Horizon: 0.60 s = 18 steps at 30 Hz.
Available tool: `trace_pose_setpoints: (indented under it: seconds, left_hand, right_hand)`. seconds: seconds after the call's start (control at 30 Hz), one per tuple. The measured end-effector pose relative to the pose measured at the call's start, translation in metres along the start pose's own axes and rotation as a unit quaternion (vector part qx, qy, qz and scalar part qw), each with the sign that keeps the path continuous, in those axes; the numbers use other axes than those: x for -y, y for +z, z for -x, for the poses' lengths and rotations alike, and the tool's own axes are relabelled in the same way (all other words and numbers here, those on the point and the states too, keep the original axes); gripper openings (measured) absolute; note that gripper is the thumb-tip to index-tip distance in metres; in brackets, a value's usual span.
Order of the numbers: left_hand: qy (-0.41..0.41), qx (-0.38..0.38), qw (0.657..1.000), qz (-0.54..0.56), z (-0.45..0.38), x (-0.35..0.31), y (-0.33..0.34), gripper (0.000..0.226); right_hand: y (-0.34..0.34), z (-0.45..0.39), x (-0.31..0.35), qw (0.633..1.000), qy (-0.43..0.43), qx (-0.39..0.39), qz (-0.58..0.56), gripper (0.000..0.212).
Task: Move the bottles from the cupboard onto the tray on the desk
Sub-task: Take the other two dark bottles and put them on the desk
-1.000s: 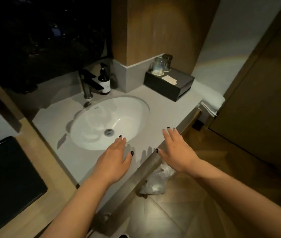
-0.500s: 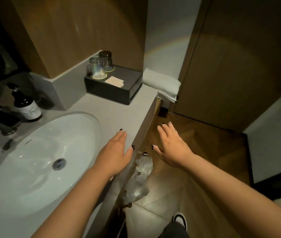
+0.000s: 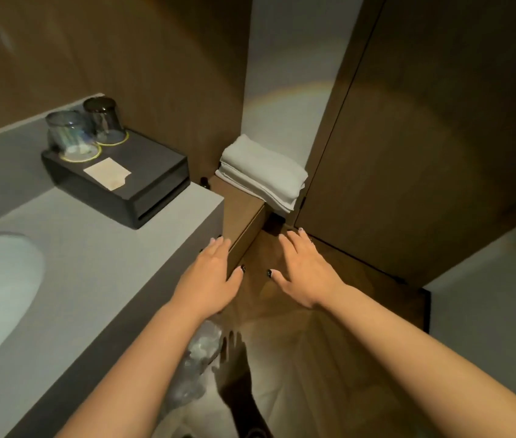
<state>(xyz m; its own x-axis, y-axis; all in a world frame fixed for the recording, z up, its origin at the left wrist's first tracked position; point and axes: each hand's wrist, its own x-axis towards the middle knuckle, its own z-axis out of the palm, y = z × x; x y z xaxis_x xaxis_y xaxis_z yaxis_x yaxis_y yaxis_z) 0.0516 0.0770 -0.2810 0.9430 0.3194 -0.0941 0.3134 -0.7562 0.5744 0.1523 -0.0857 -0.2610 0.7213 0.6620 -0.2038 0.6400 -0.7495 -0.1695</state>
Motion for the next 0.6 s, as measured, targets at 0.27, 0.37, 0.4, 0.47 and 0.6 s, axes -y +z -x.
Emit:
trace_pose_setpoints:
  seconds: [0.27, 0.37, 0.4, 0.47, 0.6]
  left_hand:
    - [-0.012, -0.015, 1.0, -0.005, -0.084, -0.034, 0.011, 0.066]
    - [-0.032, -0.019, 0.999, -0.002, -0.12, -0.028, 0.012, 0.066]
    - [-0.04, -0.018, 0.999, 0.002, -0.134, -0.024, 0.012, 0.065]
    - [-0.049, -0.012, 0.999, 0.005, -0.16, -0.019, 0.012, 0.065]
    - [-0.065, -0.004, 0.998, 0.013, -0.223, -0.008, 0.005, 0.065]
  right_hand:
    - [-0.02, -0.066, -0.06, 1.0, -0.02, 0.017, -0.008, 0.076]
    - [-0.024, -0.102, -0.071, 0.999, -0.033, 0.029, -0.018, 0.076]
    - [-0.025, -0.116, -0.074, 0.999, -0.04, 0.03, -0.016, 0.076]
    - [-0.027, -0.143, -0.078, 0.998, -0.048, 0.031, -0.016, 0.076]
    - [-0.036, -0.204, -0.086, 0.997, -0.051, 0.051, -0.025, 0.075]
